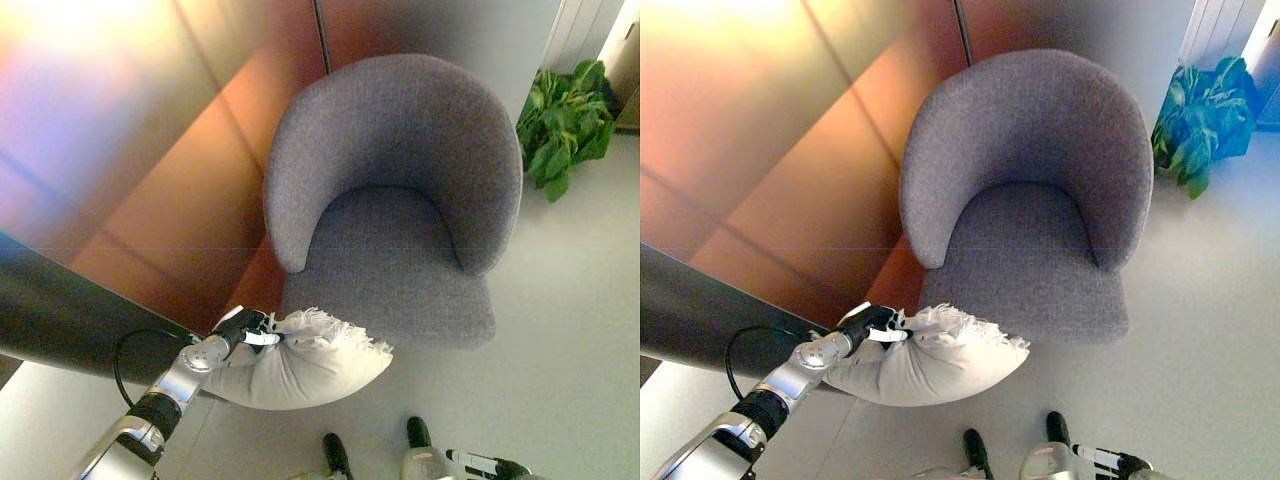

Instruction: Pick up the pillow and put it on the sofa.

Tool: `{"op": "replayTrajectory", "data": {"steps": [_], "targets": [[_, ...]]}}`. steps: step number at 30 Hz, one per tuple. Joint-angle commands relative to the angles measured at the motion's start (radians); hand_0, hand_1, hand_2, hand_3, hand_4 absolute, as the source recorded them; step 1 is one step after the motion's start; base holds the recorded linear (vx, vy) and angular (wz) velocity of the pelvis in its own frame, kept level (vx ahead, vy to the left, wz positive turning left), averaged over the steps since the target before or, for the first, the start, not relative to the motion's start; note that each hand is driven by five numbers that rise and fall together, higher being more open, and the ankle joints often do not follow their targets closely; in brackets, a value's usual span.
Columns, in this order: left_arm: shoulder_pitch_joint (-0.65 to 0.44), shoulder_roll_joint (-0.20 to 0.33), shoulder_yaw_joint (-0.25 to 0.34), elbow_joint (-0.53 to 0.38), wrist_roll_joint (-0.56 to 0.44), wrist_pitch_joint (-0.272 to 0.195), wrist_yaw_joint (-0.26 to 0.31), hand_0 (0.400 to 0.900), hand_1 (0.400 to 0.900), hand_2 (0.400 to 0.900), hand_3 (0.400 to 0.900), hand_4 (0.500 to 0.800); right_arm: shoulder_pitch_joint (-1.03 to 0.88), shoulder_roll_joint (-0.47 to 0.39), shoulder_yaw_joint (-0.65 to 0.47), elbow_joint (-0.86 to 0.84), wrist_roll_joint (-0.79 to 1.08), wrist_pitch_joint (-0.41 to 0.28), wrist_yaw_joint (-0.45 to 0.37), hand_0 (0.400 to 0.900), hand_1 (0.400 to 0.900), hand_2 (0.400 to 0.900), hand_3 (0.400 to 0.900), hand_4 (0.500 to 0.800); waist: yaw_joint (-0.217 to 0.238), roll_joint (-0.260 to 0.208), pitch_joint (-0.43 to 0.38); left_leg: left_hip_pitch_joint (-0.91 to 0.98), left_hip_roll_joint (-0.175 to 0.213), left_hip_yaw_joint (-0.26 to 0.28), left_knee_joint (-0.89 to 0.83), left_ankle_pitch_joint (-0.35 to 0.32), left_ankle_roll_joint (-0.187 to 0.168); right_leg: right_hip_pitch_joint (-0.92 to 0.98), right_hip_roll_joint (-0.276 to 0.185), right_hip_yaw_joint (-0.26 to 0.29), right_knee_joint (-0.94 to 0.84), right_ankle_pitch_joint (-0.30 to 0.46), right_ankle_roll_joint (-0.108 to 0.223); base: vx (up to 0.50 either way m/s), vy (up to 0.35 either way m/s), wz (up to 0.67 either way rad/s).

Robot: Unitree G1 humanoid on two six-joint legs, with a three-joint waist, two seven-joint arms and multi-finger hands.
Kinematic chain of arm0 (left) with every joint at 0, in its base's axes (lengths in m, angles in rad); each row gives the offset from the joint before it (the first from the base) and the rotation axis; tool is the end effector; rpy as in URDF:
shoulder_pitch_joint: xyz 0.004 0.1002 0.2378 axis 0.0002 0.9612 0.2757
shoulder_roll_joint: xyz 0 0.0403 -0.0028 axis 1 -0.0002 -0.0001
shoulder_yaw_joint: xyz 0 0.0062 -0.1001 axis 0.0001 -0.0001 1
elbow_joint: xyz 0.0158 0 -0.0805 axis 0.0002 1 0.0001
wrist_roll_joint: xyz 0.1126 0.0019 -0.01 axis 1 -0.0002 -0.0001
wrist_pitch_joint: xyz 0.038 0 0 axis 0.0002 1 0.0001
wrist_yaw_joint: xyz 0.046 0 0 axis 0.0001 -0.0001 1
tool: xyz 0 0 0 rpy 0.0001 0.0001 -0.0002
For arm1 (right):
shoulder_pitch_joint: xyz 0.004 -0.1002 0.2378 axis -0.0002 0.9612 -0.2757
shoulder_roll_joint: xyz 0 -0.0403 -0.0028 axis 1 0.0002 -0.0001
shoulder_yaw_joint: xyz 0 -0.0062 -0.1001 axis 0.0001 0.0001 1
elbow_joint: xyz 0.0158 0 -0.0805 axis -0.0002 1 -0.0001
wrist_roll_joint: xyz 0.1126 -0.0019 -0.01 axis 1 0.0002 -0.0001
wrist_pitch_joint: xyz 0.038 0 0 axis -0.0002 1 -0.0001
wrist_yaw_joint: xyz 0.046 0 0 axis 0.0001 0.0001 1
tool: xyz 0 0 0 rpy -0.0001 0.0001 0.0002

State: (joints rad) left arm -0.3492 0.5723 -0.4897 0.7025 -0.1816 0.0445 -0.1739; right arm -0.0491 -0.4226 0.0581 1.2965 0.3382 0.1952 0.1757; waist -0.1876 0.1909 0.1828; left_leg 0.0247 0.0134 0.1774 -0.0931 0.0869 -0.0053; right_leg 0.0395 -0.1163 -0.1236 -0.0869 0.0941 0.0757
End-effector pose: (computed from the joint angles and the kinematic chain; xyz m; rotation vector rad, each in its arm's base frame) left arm 0.2509 0.2371 -0.0018 0.5517 0.5653 -0.3289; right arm 0.0737 -0.2951 -0.1023 0.0528 1.3598 -0.2941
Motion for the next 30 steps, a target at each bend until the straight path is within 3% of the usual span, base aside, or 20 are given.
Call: {"op": "replayTrajectory", "data": {"steps": [1,8,15,23,30], "targets": [[-0.150,0.130,0.063,-0.095,0.021,-0.067,-0.041,0.400,0.400,0.400,0.400,0.500,0.034,0.007,-0.006,0.067,-0.004,0.011,-0.009,0.900,0.900,0.900,0.900,0.800,0.015,-0.027,-0.096,0.097,-0.047,0.065,0.006,-0.064,-0.047,0.012,-0.001,-0.015,0.039,-0.024,0.064,0.09,-0.051,0.07],[-0.261,0.256,0.063,-0.131,0.060,-0.065,-0.148,0.400,0.400,0.400,0.400,0.500,0.053,0.027,-0.016,0.072,0.013,0.016,-0.005,0.900,0.900,0.900,0.900,0.800,0.014,-0.050,-0.139,0.144,-0.033,0.065,0.006,-0.082,-0.040,0.055,0.014,-0.009,0.036,-0.026,0.067,0.09,-0.068,0.04],[-0.423,0.344,0.025,-0.128,0.053,-0.045,-0.211,0.400,0.400,0.400,0.400,0.500,0.073,0.036,-0.022,0.080,0.022,0.025,0.002,0.900,0.900,0.900,0.900,0.800,-0.004,-0.051,-0.161,0.161,-0.028,0.069,0.006,-0.090,-0.038,0.064,0.021,0.006,0.032,-0.018,0.077,0.07,-0.059,-0.04],[-0.635,0.379,-0.052,-0.042,0.037,0.015,-0.209,0.400,0.400,0.400,0.400,0.500,0.088,0.037,-0.018,0.087,0.036,0.032,-0.001,0.900,0.900,0.900,0.900,0.800,-0.041,-0.041,-0.169,0.160,-0.023,0.090,0.006,-0.092,-0.038,0.048,0.031,0.032,0.027,-0.006,0.087,0.01,-0.054,-0.11],[-0.759,0.379,-0.131,0.007,0.059,0.011,-0.219,0.400,0.400,0.400,0.400,0.500,0.103,0.027,-0.027,0.095,0.047,0.032,0.004,0.900,0.900,0.900,0.900,0.800,-0.080,-0.029,-0.170,0.160,-0.020,0.123,0.006,-0.091,-0.040,0.032,0.039,0.057,0.021,0.003,0.093,-0.01,-0.048,-0.15]]}}
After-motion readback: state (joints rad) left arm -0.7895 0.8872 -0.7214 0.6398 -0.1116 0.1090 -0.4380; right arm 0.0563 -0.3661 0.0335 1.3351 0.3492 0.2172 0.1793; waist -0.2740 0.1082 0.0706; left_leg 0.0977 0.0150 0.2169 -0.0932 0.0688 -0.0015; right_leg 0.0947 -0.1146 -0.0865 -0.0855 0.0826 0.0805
